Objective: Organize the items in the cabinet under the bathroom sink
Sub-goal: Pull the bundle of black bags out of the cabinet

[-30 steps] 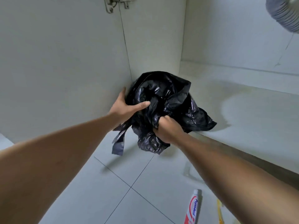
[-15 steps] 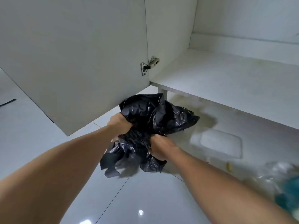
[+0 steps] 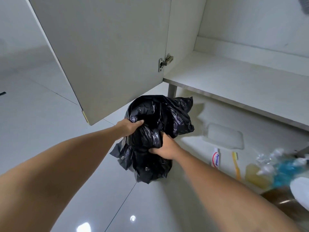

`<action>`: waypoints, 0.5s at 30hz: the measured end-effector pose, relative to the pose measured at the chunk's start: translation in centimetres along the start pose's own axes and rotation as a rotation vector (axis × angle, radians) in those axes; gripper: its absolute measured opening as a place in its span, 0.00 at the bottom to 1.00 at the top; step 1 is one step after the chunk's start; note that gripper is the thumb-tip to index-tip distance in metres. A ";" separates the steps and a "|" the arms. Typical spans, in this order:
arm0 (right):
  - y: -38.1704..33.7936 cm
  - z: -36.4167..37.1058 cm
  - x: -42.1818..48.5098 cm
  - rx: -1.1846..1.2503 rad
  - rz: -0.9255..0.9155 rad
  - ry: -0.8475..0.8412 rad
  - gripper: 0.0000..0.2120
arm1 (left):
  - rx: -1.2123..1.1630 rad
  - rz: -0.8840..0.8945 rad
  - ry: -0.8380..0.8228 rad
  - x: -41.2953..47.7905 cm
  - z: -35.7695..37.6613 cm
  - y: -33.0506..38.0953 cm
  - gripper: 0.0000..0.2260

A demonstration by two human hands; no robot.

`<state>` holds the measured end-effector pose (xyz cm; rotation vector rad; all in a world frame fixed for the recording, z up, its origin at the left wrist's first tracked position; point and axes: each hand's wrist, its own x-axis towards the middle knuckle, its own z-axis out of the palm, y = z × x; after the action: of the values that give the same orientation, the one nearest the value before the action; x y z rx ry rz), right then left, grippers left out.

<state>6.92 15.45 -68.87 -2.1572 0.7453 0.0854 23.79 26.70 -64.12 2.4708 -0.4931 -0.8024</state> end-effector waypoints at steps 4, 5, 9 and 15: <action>-0.4 0.3 -0.8 0.026 0.015 0.032 0.54 | 0.005 0.069 0.084 1.0 -1.0 -0.9 0.28; -0.6 0.2 -0.9 0.018 0.032 0.045 0.54 | 0.021 0.070 0.100 1.0 -1.1 -1.1 0.27; -0.5 0.0 -0.7 0.039 0.075 -0.062 0.48 | 0.045 0.055 0.076 0.8 -1.0 -1.3 0.30; -1.1 0.3 -0.7 0.128 0.107 -0.052 0.46 | 0.036 0.053 -0.066 0.7 -0.4 -1.1 0.30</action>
<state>7.03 16.56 -68.10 -1.9860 0.8144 0.1448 24.73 27.42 -64.77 2.4601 -0.5990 -0.8633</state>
